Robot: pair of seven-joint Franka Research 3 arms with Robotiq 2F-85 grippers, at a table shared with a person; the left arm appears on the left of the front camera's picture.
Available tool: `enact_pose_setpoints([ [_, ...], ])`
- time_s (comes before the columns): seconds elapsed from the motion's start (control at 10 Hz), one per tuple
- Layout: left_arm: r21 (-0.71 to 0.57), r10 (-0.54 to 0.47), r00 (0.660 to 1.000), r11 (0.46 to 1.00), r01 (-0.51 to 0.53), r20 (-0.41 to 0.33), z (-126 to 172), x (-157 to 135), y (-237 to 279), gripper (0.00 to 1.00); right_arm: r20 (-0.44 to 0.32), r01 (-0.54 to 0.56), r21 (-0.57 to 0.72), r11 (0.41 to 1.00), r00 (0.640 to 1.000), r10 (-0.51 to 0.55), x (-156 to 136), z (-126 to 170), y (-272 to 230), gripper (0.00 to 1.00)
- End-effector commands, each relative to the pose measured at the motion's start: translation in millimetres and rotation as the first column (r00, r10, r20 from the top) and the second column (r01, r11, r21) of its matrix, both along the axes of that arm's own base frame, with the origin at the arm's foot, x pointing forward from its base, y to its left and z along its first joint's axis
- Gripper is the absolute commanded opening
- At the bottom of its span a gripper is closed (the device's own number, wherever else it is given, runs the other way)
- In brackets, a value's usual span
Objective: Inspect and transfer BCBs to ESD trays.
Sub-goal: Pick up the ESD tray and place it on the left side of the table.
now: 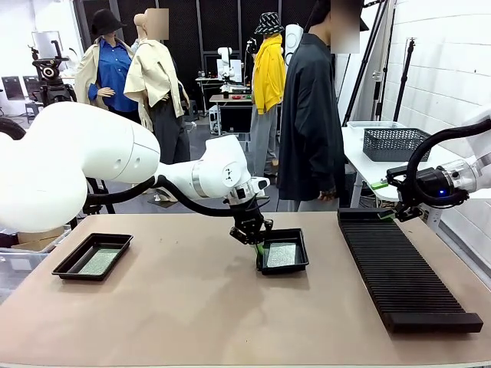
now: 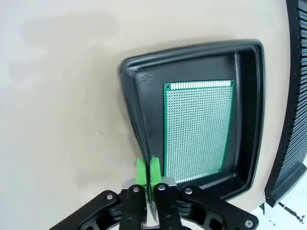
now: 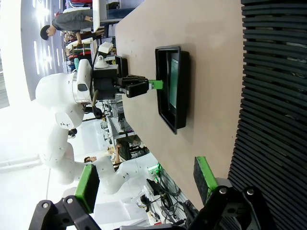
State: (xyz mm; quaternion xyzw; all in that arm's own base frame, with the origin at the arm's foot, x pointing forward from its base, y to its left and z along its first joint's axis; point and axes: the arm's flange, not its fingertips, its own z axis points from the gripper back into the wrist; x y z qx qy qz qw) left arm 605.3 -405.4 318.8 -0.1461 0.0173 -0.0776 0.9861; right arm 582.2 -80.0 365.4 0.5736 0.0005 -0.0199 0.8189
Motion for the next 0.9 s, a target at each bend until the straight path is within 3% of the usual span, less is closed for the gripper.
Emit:
enact_pose_setpoints([
  [0.0, -0.024, -0.022, 1.000, 0.999, 0.022, -0.021, -9, -3, 6, 0.00, -0.008, 0.003, -0.005, 1.000, 1.000, -0.003, -1, 2, 3, 1.00],
  [0.8, -0.007, -0.001, 1.000, 1.000, 0.001, 0.000, 1, 0, -1, 0.00, -0.008, 0.003, -0.005, 1.000, 1.000, -0.003, -1, 2, 3, 1.00],
])
